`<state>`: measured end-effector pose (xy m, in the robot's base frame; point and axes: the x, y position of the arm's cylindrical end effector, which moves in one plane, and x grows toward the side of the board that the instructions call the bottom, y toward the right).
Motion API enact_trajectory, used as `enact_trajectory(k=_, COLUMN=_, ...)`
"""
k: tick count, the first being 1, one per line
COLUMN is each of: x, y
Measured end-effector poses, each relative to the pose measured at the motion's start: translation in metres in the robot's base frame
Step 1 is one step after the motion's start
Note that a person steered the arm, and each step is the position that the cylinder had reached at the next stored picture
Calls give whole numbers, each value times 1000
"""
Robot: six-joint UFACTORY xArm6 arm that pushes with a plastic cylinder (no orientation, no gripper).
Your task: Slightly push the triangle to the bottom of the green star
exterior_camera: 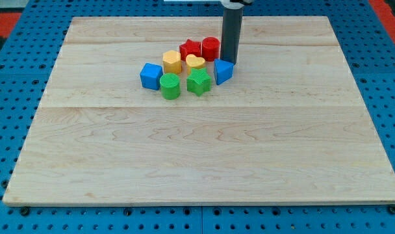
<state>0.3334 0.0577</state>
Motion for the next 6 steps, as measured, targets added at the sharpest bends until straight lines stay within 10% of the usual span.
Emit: enact_trajectory(k=6, x=73, y=-14)
